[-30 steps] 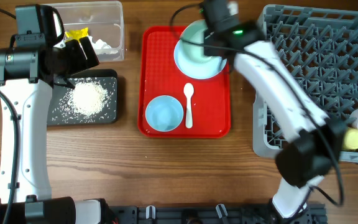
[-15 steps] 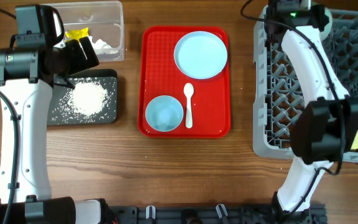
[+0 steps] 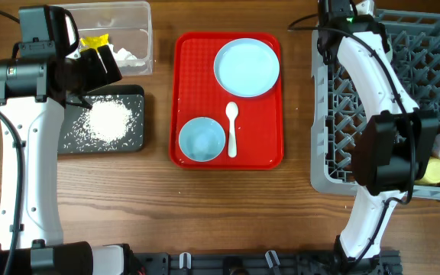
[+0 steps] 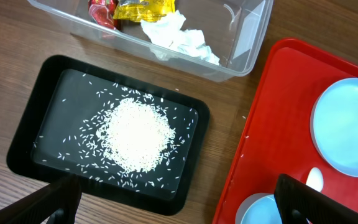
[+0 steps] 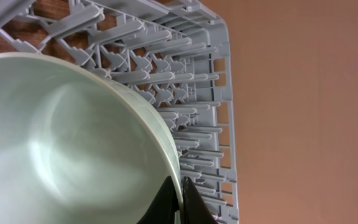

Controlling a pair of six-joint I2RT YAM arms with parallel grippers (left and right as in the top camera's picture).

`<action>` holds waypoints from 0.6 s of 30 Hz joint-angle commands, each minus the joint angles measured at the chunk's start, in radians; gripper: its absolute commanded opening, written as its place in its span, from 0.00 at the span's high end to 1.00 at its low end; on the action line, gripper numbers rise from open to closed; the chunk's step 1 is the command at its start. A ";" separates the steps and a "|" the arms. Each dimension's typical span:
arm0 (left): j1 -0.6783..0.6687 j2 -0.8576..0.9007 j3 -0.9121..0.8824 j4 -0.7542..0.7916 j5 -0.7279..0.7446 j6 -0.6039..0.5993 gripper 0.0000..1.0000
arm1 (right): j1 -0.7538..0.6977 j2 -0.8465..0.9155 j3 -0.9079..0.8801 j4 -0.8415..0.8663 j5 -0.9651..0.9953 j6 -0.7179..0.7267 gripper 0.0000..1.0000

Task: Sort waste into correct bins and load items into the dishwasher rack
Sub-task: 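Carry the green bowl to the dish rack and set it upright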

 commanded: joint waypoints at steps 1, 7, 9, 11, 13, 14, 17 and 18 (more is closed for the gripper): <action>0.001 -0.005 -0.001 0.002 -0.010 -0.009 0.00 | 0.003 0.034 -0.012 0.000 -0.014 0.021 0.96; 0.001 -0.005 -0.001 0.002 -0.010 -0.009 0.00 | 0.003 0.034 -0.012 0.037 0.139 0.018 0.96; 0.001 -0.005 -0.001 0.002 -0.010 -0.009 0.00 | 0.003 0.034 -0.012 0.039 0.136 0.020 0.96; 0.001 -0.005 -0.001 0.002 -0.010 -0.009 0.00 | 0.003 0.034 -0.013 0.049 0.133 0.016 0.96; 0.001 -0.005 -0.001 0.002 -0.010 -0.009 0.00 | 0.004 0.035 -0.013 0.052 0.106 -0.002 0.96; 0.001 -0.005 -0.001 0.002 -0.010 -0.009 0.00 | 0.013 0.043 -0.013 0.058 0.104 -0.029 0.96; 0.001 -0.005 -0.001 0.002 -0.010 -0.009 0.00 | 0.047 0.056 -0.014 0.051 0.072 -0.048 0.96; 0.001 -0.005 -0.001 0.002 -0.010 -0.009 0.00 | 0.055 0.058 -0.014 0.052 0.072 -0.061 0.96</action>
